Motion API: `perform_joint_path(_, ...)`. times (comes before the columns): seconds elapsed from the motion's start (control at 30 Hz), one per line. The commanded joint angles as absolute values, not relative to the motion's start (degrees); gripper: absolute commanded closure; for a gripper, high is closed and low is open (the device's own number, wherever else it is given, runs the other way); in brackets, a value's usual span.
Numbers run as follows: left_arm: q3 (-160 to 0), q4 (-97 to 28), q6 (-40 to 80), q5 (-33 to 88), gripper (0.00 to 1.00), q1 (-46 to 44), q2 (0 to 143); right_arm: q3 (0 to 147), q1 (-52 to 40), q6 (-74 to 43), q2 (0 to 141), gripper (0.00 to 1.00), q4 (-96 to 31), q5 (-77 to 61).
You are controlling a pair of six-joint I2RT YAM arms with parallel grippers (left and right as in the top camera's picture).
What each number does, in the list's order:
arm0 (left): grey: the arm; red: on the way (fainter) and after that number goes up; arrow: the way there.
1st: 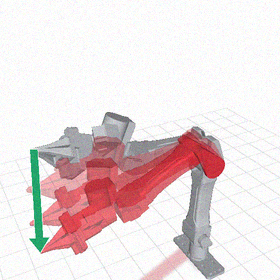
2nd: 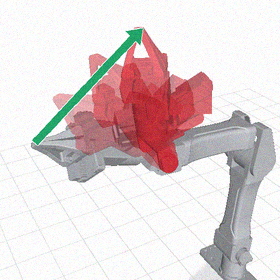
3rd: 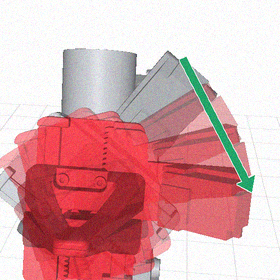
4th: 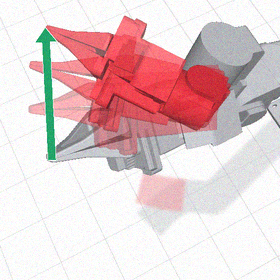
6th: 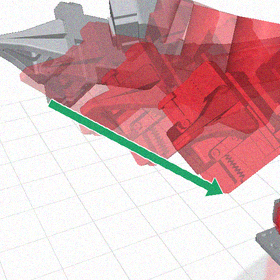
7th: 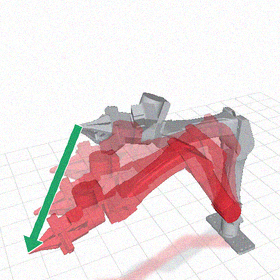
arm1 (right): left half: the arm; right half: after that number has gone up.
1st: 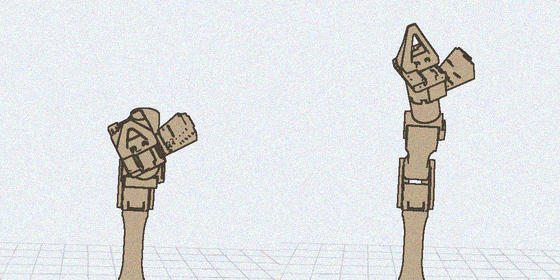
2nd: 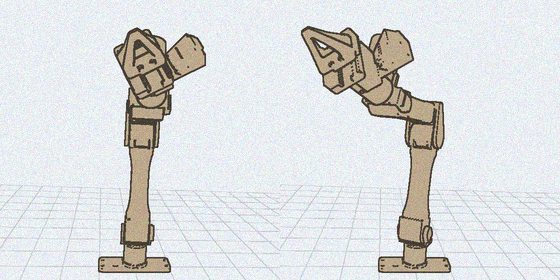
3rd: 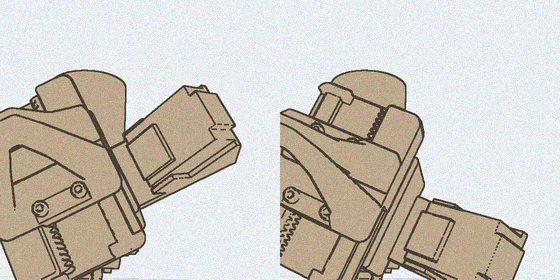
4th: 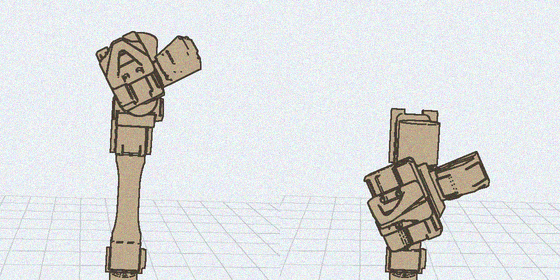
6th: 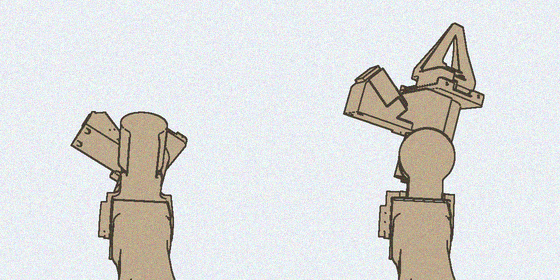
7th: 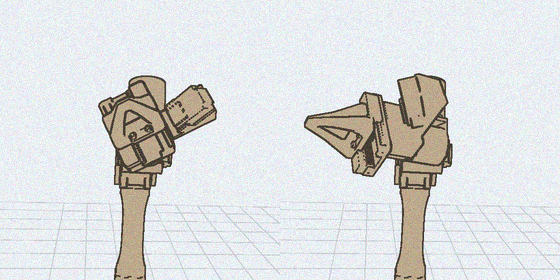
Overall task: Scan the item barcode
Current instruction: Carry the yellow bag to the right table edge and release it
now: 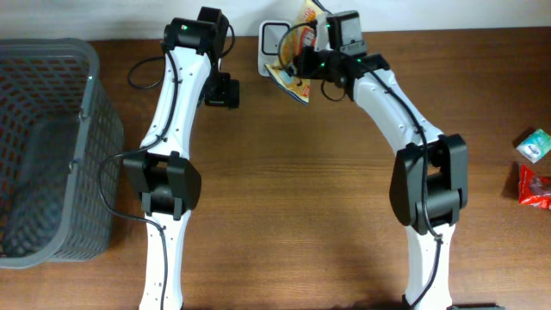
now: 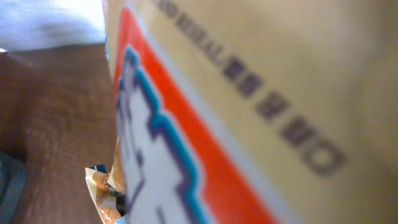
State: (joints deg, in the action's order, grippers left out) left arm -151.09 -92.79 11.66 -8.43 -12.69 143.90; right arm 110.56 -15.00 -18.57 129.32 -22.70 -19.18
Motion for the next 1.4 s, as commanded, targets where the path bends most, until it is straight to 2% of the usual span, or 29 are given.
perform_joint_path(0.0, -151.55, -92.82, 12.19, -8.84, 0.01, -12.62, 143.81, 111.44, -16.84, -15.05, 129.62, 0.96, -13.96, -18.83)
perform_joint_path(0.07, -151.55, -92.82, 12.19, -8.84, 0.01, -12.62, 143.81, 111.44, -17.47, -15.51, 131.55, 0.96, -11.07, -18.65)
perform_joint_path(0.43, -151.55, -92.82, 12.19, -8.84, 0.01, -12.62, 143.81, 110.98, -20.91, -13.32, 136.03, 0.96, -20.14, -18.63)
perform_joint_path(0.53, -151.55, -92.82, 12.19, -8.84, 0.01, -12.62, 143.81, 112.29, -17.65, -13.58, 130.76, 0.96, -22.31, -18.63)
perform_joint_path(0.67, -151.55, -92.82, 12.19, -8.84, 0.01, -12.62, 143.81, 112.66, -7.42, -14.02, 117.23, 0.96, -32.53, -14.68)
perform_joint_path(0.73, -151.55, -92.82, 12.19, -8.84, 0.01, -12.62, 143.81, 112.66, -1.61, -21.76, 112.49, 0.96, -44.86, 7.73)
perform_joint_path(0.8, -151.55, -92.82, 12.19, -8.84, 0.01, -12.62, 143.81, 112.64, 3.97, -34.26, 111.46, 0.96, -59.37, 27.59)
perform_joint_path(0.83, -151.55, -92.82, 12.19, -8.84, 0.01, -12.62, 143.81, 112.55, 7.62, -44.14, 111.90, 0.96, -68.62, 38.02)
perform_joint_path(0.93, -151.55, -92.82, 12.19, -8.84, 0.01, -12.62, 143.81, 111.94, 16.56, -71.16, 111.92, 0.96, -87.77, 50.22)
perform_joint_path(1.0, -151.55, -92.82, 12.19, -8.84, 0.01, -12.62, 143.81, 111.77, 22.46, -82.96, 111.92, 0.96, -94.74, 48.99)
perform_joint_path(1.1, -151.55, -92.82, 12.19, -8.84, 0.01, -12.62, 143.81, 111.07, 27.53, -83.02, 111.92, 0.96, -94.67, 48.29)
perform_joint_path(1.23, -151.55, -92.82, 12.19, -8.84, 0.01, -12.62, 143.81, 109.47, 28.91, -82.91, 113.71, 0.96, -89.58, 48.49)
perform_joint_path(1.3, -151.55, -92.82, 12.19, -8.84, 0.01, -12.62, 143.81, 109.23, 29.34, -66.52, 116.86, 0.96, -78.11, 46.37)
perform_joint_path(1.33, -151.55, -92.82, 12.19, -8.84, 0.01, -12.62, 143.81, 109.23, 29.50, -51.99, 118.45, 0.94, -69.49, 42.09)
perform_joint_path(1.37, -151.55, -92.82, 12.19, -8.84, 0.01, -12.62, 143.81, 109.25, 30.02, -44.53, 118.89, 0.75, -65.45, 38.11)
